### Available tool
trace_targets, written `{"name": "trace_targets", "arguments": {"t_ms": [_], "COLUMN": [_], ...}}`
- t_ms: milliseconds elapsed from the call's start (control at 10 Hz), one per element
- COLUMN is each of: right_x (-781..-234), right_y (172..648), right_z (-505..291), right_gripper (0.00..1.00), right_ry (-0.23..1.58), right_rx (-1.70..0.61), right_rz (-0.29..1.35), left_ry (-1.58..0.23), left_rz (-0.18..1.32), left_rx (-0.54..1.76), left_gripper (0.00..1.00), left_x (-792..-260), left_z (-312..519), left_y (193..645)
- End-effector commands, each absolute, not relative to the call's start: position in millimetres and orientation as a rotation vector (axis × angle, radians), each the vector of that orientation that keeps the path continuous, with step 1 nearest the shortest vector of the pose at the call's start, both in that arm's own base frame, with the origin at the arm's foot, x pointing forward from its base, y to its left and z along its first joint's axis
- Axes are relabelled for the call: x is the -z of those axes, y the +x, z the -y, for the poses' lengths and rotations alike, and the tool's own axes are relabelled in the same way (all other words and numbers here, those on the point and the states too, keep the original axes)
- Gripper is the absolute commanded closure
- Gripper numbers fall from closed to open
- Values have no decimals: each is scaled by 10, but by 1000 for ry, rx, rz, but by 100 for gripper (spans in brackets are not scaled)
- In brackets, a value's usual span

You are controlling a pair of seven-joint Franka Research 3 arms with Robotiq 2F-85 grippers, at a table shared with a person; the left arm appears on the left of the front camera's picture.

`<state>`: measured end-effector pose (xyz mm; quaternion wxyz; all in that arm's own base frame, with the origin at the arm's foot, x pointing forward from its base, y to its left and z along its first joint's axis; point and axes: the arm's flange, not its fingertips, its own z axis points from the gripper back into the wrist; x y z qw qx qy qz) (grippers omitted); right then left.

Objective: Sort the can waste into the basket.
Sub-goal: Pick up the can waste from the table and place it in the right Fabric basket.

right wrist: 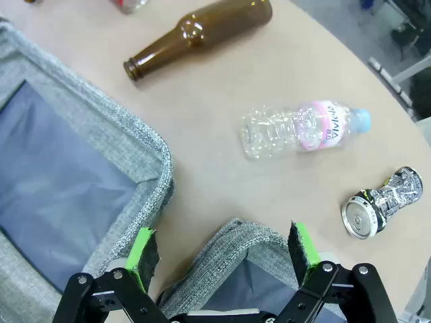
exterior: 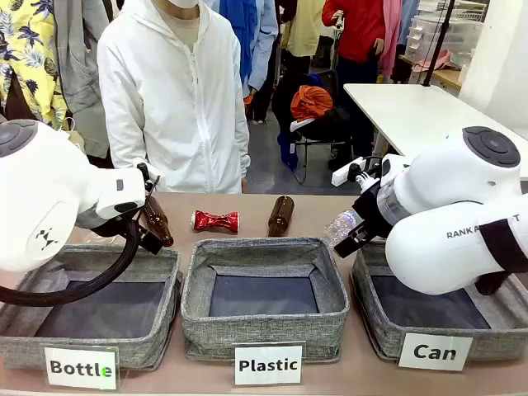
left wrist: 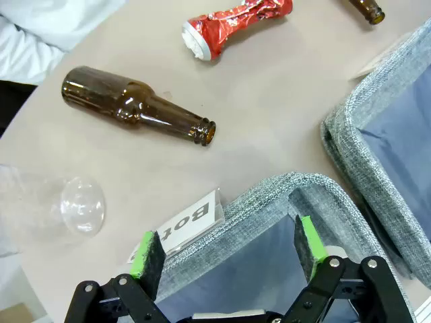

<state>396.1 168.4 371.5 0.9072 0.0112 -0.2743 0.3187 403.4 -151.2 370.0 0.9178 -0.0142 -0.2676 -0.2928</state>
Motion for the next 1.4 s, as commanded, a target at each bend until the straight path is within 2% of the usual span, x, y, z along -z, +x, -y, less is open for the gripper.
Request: {"name": "trace_targets", "arguments": {"t_ms": [0,1300], "right_x": [-3715,-3715], "right_y": [3961,3961], "right_z": [-1684,-1684], "right_gripper": [0,0], "right_ry": [23,23], "right_rx": [-658,-658], "right_rz": [566,566], "left_ry": [-29,-29], "left_rz": [551,551], "left_rx": [602,602], "left_gripper": [0,0], "left_x": [-3700,-3700], "left_z": [1512,1512], "left_y": [4033,4033]}}
